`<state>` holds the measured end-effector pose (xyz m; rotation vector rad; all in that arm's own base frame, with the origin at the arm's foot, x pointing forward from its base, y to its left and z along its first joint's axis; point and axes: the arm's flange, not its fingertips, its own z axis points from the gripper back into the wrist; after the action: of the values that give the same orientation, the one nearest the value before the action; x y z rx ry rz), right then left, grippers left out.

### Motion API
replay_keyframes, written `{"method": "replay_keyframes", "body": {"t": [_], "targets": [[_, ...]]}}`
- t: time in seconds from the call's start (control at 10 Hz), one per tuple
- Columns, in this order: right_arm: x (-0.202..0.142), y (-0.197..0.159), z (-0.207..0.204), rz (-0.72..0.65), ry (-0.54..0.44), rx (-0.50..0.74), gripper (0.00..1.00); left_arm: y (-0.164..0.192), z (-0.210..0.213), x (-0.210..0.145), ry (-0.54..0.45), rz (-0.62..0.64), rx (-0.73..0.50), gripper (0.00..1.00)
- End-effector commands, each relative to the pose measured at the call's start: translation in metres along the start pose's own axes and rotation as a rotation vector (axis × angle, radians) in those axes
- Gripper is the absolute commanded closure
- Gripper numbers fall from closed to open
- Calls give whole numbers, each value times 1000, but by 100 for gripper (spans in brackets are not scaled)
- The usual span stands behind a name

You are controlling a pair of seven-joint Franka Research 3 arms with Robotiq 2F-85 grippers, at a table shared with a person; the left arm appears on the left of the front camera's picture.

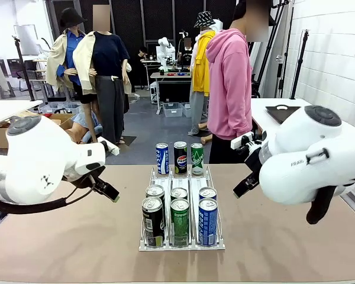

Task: Retrieve and hand over the desired beverage to the person.
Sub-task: Pick up a can of the same type that the person held from the Automatic Can Dispenser.

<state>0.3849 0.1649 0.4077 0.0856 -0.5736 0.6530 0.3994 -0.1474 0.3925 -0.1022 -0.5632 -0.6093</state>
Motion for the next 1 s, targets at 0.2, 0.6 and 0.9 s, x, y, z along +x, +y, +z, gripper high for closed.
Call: {"method": "replay_keyframes", "body": {"t": [0.2,0.6,0.9], "targets": [[5,-47,59,0,61,177,0,43,77,-14,47,-2,-143,0],[4,-96,113,37,5,417,0,74,129,-38,-111,-2,-365,0],[-28,-133,142,75,-148,605,0,100,139,-76,-286,-13,-540,0]]}}
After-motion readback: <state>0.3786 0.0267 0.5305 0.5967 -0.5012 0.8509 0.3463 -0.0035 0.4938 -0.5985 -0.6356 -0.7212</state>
